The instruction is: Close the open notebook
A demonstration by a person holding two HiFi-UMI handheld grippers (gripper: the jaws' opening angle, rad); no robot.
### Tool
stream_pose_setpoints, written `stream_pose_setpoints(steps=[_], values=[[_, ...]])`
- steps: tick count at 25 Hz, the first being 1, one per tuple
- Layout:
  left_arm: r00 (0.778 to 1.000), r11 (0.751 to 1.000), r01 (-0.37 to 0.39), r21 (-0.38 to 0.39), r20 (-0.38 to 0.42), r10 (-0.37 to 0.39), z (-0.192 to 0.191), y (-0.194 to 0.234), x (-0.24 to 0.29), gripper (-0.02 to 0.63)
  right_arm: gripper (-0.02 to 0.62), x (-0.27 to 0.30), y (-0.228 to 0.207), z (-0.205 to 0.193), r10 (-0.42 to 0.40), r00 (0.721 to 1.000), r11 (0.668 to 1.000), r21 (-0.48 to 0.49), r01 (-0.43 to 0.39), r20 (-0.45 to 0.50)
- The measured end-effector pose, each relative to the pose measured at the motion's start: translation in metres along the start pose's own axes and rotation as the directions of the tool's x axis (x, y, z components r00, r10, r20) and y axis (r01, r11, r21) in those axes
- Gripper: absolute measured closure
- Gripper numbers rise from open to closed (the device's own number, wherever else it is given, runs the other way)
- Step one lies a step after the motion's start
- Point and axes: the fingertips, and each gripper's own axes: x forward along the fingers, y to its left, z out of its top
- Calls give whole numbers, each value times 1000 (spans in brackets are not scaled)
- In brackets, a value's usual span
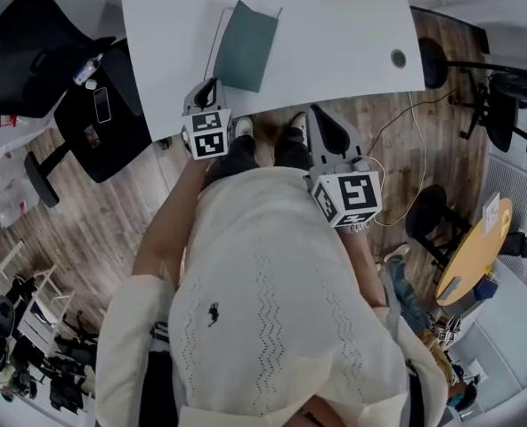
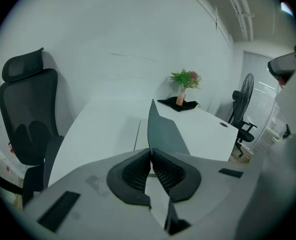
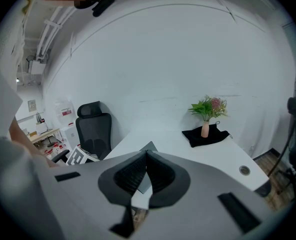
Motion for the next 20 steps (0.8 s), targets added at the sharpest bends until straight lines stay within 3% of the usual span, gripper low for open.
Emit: stream_pose_setpoints(steps=[14,20], values=[[995,997,-78,0,-69,78,-18,16,15,561,594,-6,-7,-7,-21,1000,1000,10,22,-14],[992,996,-87,0,-90,86,-21,24,16,510,594,-5,-7,-7,-20,1000,1000,15,20,-13]])
